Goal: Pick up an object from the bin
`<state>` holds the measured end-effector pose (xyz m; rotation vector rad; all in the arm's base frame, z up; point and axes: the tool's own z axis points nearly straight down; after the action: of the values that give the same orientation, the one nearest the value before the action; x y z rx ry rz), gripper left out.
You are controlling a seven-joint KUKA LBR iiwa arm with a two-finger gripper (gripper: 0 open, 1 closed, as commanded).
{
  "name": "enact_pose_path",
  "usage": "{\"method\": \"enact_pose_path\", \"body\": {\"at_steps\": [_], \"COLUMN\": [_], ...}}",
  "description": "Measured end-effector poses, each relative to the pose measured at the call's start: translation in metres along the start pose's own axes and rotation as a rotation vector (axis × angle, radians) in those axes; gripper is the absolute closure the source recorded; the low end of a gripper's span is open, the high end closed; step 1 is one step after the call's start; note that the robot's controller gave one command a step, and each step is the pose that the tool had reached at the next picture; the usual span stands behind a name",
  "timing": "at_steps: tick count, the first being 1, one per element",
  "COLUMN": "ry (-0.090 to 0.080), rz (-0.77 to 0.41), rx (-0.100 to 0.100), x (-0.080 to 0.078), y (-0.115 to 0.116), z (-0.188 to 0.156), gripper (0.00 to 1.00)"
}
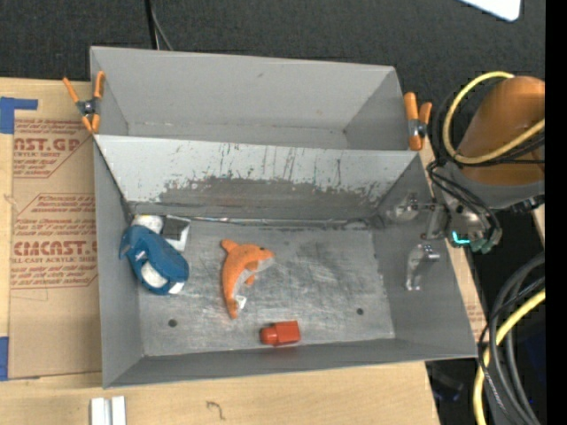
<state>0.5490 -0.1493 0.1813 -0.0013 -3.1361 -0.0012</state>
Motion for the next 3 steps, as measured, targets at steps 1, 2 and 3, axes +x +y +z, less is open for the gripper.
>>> {"method": "enact_pose_path", "body": {"at_steps": [1, 2, 3], "ry": [-0.007, -0.010, -0.006], "rz": [-0.001, -0.094, -0.188], "rx": [0.002, 0.003, 0.001], "x": [-0.002, 0.010, 0.034], "y": [0.000, 0.008, 0.059], "z": [-0.004, 0.000, -0.005], "gripper": [0.00, 0.00, 0.00]}}
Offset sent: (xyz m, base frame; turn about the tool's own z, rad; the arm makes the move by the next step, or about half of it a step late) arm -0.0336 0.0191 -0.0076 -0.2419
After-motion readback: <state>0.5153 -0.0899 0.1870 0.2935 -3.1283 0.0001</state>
